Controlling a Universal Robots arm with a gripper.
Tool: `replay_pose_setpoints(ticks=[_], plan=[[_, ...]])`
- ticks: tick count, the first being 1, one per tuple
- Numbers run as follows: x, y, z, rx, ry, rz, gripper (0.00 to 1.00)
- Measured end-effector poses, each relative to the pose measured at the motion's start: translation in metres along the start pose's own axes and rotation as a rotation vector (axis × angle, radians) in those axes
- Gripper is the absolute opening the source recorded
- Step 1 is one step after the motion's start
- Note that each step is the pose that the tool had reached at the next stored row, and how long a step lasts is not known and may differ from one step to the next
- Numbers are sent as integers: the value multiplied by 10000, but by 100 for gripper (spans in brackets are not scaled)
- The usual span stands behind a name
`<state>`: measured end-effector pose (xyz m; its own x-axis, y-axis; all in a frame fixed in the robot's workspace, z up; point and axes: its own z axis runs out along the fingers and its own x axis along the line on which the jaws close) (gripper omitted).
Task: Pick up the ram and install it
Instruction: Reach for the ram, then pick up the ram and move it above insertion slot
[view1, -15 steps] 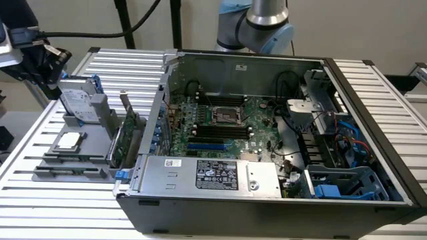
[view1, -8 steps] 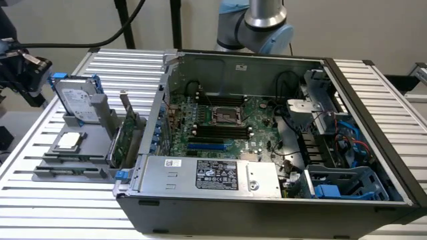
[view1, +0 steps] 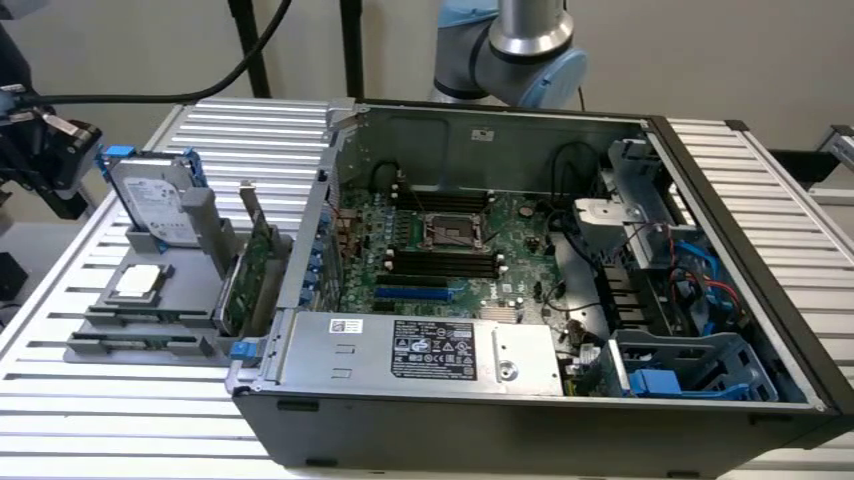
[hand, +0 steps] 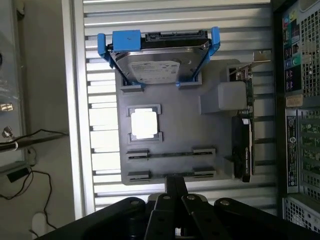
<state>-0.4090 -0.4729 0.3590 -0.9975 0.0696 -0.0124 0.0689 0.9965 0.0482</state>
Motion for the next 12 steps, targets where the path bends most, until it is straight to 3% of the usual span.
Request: replay_pose_setpoints(ticks=[12], plan=[[0,0,0,2,3,-28,0]])
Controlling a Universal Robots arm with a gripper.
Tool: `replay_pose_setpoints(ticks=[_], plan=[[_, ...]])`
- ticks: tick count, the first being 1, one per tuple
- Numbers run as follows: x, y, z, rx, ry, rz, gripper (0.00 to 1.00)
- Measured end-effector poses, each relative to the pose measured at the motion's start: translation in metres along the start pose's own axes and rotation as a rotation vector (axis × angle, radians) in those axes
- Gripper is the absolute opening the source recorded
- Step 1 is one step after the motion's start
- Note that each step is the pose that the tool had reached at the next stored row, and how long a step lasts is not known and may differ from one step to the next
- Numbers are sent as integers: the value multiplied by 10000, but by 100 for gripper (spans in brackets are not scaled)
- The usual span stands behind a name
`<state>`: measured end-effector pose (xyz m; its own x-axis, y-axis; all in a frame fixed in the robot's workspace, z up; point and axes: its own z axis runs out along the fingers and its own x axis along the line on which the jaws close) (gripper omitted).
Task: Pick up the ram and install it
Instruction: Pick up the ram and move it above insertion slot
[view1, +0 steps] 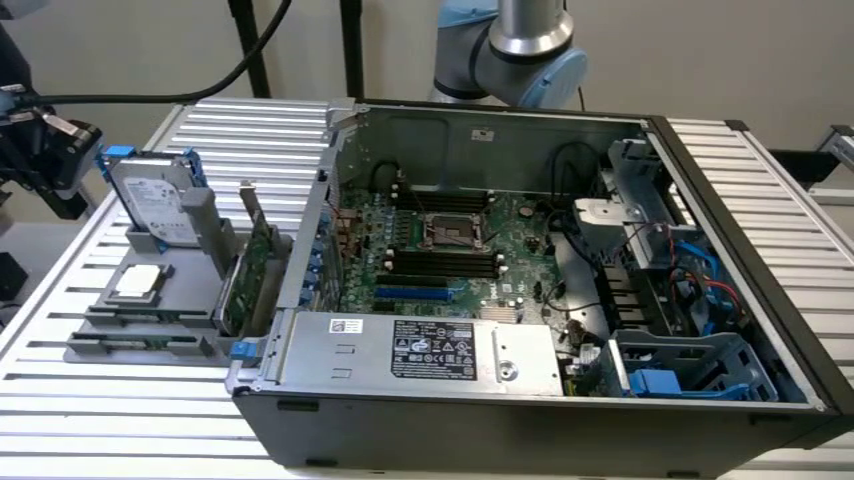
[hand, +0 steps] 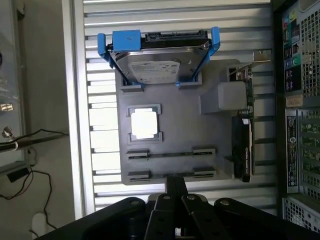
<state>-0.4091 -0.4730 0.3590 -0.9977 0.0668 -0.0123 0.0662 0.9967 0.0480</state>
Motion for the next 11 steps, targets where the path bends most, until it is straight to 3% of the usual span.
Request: replay_pose_setpoints(ticks=[11], plan=[[0,0,1,0,85,-1895,0]])
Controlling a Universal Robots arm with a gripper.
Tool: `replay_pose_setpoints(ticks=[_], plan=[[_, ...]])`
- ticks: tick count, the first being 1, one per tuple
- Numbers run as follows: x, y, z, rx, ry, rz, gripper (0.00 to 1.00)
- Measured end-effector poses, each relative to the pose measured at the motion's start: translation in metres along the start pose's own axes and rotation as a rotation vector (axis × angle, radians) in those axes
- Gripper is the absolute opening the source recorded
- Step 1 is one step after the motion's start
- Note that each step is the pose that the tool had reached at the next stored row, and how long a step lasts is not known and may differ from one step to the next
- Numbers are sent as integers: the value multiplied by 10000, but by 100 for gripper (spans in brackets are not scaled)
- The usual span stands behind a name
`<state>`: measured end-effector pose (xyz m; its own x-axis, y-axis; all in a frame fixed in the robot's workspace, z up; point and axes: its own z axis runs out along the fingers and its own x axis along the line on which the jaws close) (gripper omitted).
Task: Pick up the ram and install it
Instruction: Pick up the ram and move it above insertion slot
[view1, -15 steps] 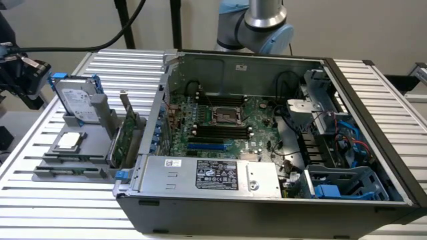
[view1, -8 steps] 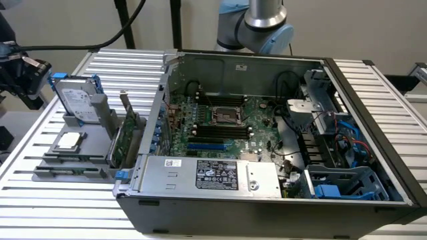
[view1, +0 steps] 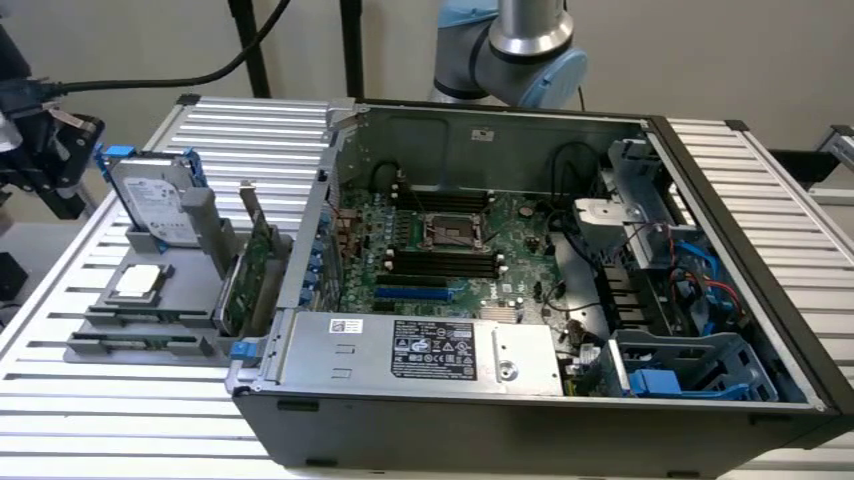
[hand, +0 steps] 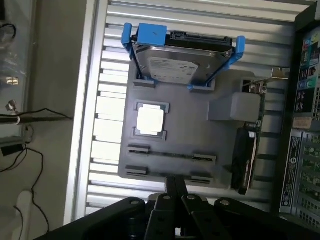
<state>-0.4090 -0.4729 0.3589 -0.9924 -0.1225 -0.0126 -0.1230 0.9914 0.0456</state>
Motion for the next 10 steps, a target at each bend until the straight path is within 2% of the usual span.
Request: replay_pose_setpoints(ticks=[10], plan=[[0,0,0,-14,85,-1824,0]])
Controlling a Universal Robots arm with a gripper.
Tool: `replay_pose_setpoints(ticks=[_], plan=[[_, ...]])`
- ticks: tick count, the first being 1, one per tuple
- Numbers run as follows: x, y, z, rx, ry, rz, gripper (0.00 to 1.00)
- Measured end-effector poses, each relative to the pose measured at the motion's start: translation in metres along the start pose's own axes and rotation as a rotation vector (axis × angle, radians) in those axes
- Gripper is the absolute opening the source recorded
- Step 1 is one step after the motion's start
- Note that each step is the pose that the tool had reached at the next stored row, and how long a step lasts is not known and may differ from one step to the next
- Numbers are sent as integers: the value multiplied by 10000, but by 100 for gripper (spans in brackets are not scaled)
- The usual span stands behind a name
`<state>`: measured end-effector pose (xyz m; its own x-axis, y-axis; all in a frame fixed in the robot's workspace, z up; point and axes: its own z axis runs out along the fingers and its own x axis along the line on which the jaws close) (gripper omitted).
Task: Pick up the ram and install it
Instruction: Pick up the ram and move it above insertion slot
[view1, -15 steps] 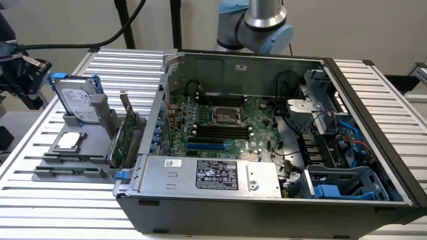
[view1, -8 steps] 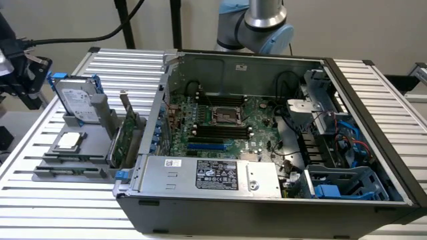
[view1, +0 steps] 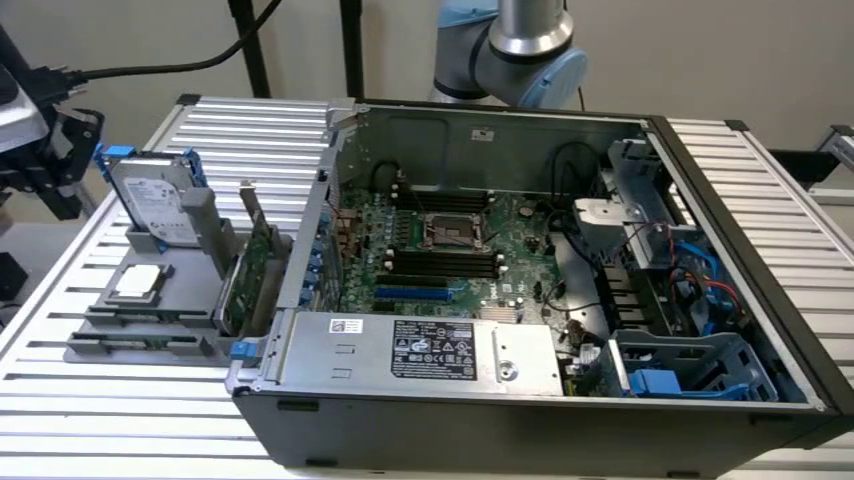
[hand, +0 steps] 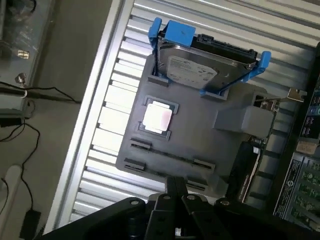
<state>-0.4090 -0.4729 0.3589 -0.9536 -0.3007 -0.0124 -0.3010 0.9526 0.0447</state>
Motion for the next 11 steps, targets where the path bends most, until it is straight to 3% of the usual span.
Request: replay_pose_setpoints(ticks=[11], plan=[[0,0,3,-22,89,-1986,0]])
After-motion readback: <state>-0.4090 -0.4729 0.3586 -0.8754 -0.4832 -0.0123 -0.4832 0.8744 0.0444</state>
